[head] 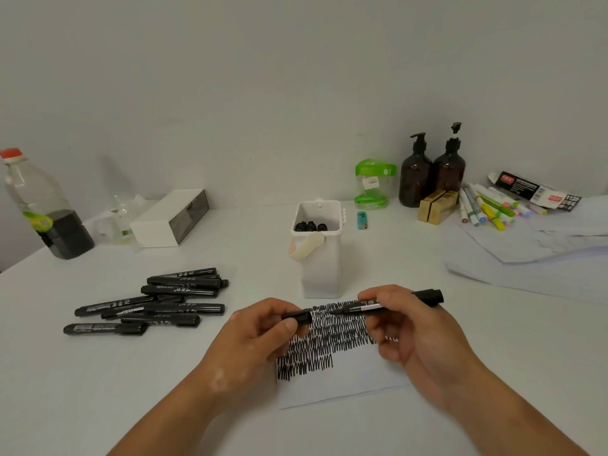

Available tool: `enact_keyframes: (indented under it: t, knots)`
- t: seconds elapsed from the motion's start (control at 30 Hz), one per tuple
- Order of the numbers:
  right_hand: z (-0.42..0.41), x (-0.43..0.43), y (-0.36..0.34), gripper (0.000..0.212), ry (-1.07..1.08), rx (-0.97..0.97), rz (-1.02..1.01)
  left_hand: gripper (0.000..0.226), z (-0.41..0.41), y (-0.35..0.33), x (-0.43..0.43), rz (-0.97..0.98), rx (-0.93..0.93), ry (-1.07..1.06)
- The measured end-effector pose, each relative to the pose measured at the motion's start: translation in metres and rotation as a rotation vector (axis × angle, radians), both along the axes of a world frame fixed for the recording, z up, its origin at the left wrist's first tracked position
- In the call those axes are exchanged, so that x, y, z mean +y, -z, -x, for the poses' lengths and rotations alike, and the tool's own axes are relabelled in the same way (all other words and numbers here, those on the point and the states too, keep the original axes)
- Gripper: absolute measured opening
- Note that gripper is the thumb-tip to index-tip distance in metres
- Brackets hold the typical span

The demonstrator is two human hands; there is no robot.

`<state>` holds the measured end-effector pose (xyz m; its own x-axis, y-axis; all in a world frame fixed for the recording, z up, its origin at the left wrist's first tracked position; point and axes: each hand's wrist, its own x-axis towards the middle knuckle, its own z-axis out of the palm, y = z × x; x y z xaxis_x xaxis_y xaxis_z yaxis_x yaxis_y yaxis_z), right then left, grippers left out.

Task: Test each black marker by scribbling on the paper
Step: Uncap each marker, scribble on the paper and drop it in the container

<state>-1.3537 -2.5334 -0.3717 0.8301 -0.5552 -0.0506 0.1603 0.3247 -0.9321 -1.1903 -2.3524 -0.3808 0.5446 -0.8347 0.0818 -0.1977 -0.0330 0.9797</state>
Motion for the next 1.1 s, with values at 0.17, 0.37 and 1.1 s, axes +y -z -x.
enact_keyframes:
  t: [0.17,0.37,1.1]
  knots:
    - [-0.004,0.005,0.002,0.001,0.022,-0.028,0.014,0.015,0.001,0.003,-0.003,0.062,0.124,0.016]
    - [-0.003,0.005,0.004,0.004,0.009,-0.047,0.076,0.026,0.000,0.003,-0.001,0.081,0.109,0.070]
    - [-0.002,0.027,0.003,0.023,-0.016,0.153,0.504,0.027,0.021,0.005,-0.011,0.146,0.227,-0.003]
